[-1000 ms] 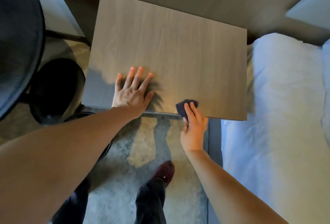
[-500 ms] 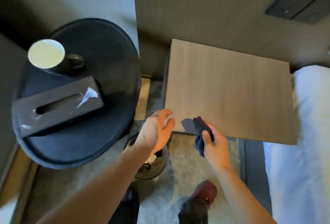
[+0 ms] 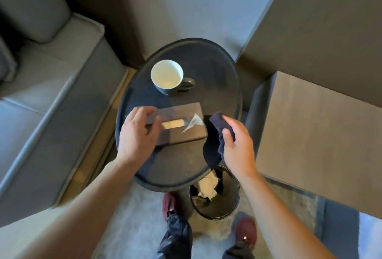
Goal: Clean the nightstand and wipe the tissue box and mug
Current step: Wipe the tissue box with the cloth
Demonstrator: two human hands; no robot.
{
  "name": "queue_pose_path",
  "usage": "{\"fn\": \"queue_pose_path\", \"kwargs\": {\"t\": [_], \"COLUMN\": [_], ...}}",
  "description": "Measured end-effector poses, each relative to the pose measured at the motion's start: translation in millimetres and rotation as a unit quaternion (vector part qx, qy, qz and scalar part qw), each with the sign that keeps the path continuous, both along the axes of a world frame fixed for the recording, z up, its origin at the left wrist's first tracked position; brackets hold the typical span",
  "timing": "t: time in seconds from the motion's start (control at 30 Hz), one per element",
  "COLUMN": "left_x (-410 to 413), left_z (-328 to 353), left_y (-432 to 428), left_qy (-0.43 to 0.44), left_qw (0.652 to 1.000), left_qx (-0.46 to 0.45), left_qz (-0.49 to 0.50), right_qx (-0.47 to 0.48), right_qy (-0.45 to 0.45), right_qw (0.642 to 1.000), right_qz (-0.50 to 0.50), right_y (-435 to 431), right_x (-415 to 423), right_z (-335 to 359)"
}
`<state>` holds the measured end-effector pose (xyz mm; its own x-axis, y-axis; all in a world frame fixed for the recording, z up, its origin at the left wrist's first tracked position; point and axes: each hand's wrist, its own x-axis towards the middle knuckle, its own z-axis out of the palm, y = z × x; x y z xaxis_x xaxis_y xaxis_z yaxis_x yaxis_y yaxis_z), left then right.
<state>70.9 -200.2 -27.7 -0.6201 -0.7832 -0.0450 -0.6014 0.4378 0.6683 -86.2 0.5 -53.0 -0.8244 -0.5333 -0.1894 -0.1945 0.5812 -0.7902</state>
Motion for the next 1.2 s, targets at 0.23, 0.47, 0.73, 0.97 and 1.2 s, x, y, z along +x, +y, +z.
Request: {"fn": "queue_pose_path", "kwargs": {"t": [0.23,0.47,0.73,0.97,1.2], "left_x": [-2,-8,-2,-7,-5], "left_z": [-27,-29,-46,-63,-64], "left_y": [-75,-80,-16,25,25], "left_qy": [-0.179,-0.168,-0.137,-0.070,-0.031], "left_qw": [0.972,0.969,0.983,0.986,0.976], "left_qx": [0.060,0.147,0.125,0.144,0.213], "left_qz": [-0.140,-0.109,0.001,-0.046,-0.042], "right_qx": [0.006,0.072,0.088,0.074,0.038], "right_qy": [0.133,0.168,0.179,0.196,0.190], "right_qw": [0.978,0.928,0.879,0.855,0.896], "right_qz": [0.159,0.325,0.433,0.474,0.400], "right_y": [-69,-82,-92,-86,-63], "right_x": [-12,-25,-69,-92,-75], "right_z": [-2,-31,-19,-17,-31]}}
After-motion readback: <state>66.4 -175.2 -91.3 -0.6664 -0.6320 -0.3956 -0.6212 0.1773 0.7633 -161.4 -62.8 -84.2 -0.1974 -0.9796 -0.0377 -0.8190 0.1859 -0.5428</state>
